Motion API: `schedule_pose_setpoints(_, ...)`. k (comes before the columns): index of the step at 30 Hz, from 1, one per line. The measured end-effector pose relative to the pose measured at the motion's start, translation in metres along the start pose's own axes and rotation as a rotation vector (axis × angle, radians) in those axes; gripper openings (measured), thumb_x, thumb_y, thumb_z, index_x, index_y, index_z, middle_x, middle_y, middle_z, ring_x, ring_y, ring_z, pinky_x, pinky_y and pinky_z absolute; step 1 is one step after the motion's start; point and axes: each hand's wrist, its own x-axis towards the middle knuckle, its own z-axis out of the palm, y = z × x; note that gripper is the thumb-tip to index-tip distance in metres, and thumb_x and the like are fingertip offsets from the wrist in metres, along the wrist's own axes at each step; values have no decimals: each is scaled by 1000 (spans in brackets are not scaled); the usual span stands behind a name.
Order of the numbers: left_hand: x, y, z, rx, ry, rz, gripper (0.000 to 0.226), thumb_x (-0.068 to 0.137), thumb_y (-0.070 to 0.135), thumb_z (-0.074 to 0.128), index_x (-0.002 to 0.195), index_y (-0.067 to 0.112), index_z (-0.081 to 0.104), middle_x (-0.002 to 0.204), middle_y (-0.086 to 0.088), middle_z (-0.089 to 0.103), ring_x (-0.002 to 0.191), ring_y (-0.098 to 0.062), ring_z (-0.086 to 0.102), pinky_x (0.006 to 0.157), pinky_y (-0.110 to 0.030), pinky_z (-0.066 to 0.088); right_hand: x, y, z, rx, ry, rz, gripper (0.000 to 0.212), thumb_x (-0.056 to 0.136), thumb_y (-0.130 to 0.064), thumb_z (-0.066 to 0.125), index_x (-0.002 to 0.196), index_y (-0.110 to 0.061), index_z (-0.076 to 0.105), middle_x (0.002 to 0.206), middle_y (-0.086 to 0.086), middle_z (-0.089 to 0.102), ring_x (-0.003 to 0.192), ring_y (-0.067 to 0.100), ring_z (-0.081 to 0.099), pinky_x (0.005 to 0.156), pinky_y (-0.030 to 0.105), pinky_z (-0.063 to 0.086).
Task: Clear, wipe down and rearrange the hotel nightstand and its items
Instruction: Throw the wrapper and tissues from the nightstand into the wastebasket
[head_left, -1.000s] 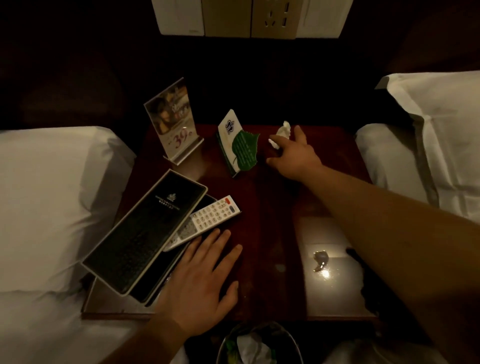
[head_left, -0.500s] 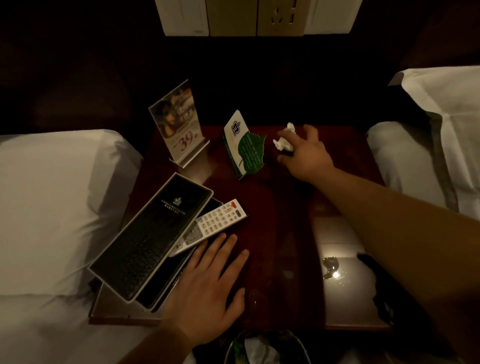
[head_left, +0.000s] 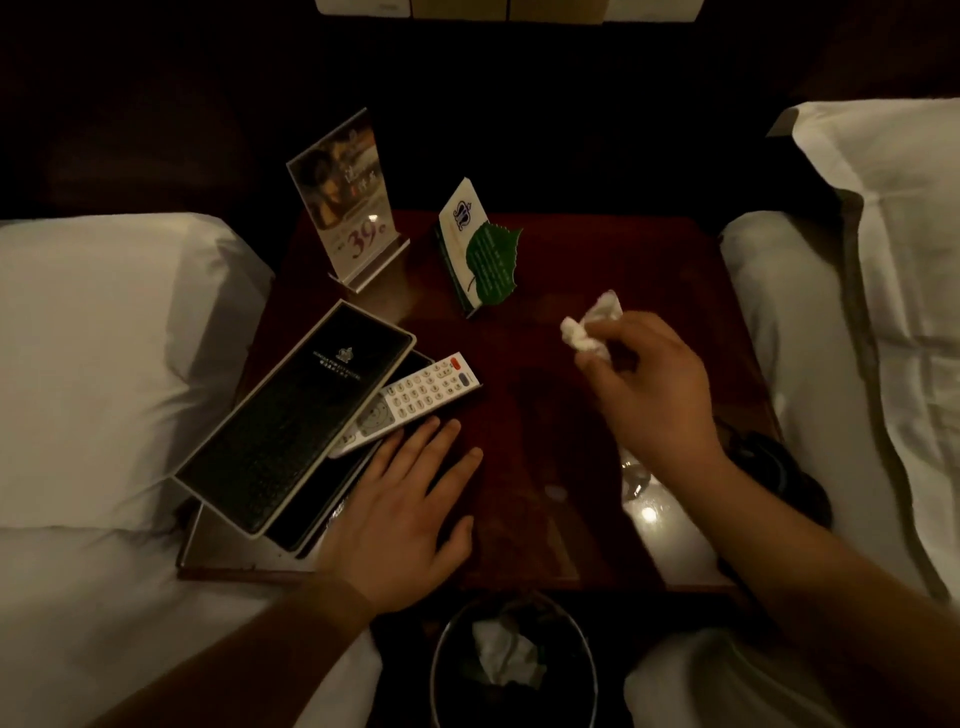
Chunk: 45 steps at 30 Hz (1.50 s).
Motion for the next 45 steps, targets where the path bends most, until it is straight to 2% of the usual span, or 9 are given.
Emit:
schedule_pose_setpoints(4,0,2,-2,12,-20,-13,62,91,46,45,148,21,46,159,-10,36,149,-26,26,120,-47,22,-68,-27,-23,197,-13,58,11,89,-31,69,96,-25,74,94,-13,67,84,3,64,68,12,48)
schedule_pose_setpoints(8,0,2,-3,22,-31,-12,63,92,47,43,149,21,43,160,-10,34,151,-25,23,121,-45,18,-139,-35,-19,266,-168,92,14,86,-37,67,98,-34,73,99,-17,67,92,2,65,74,11,51)
schedule_pose_setpoints(11,-1,2,-3,17,-30,-14,62,93,47,41,150,22,43,161,-9,32,151,-25,22,121,-45,16,-193,-23,2,316,-285,169,12,84,-34,68,93,-30,74,97,-14,67,87,3,66,74,15,52)
schedule_pose_setpoints(17,-2,3,-2,22,-20,-8,61,94,46,42,149,21,43,160,-10,34,151,-26,23,122,-47,19,-251,32,58,59,-597,345,15,82,-22,64,90,-32,71,102,-18,65,92,1,64,80,11,46)
schedule_pose_setpoints(23,-2,3,-2,21,-13,-4,61,94,46,39,149,19,43,160,-11,34,151,-27,24,122,-47,18,-272,59,96,-45,-819,499,35,88,-6,51,112,-25,67,128,-3,57,110,15,60,92,19,46)
schedule_pose_setpoints(28,-2,3,-2,19,-8,1,62,93,46,38,149,19,44,160,-11,34,151,-27,23,122,-48,19,-270,45,89,27,-764,490,31,90,-10,55,116,-23,66,130,-5,56,116,14,57,97,16,41)
schedule_pose_setpoints(35,-3,3,-3,24,-17,0,62,94,47,39,149,20,43,160,-11,33,151,-27,23,121,-47,19,-241,4,43,243,-525,358,34,83,-8,61,107,-32,67,108,-27,54,101,1,60,85,14,50)
schedule_pose_setpoints(41,-2,2,-4,-17,-35,-8,61,94,48,39,149,21,43,161,-11,33,151,-27,24,121,-49,23,-179,-37,21,300,-383,200,32,86,-14,63,109,-35,63,105,-22,57,95,3,61,77,15,52)
schedule_pose_setpoints(45,-2,-1,-3,-59,-49,-19,61,95,49,39,151,24,40,163,-8,29,152,-24,18,121,-48,21,-146,-51,21,250,-365,206,31,87,-12,64,110,-33,65,103,-22,58,91,2,62,78,22,55)
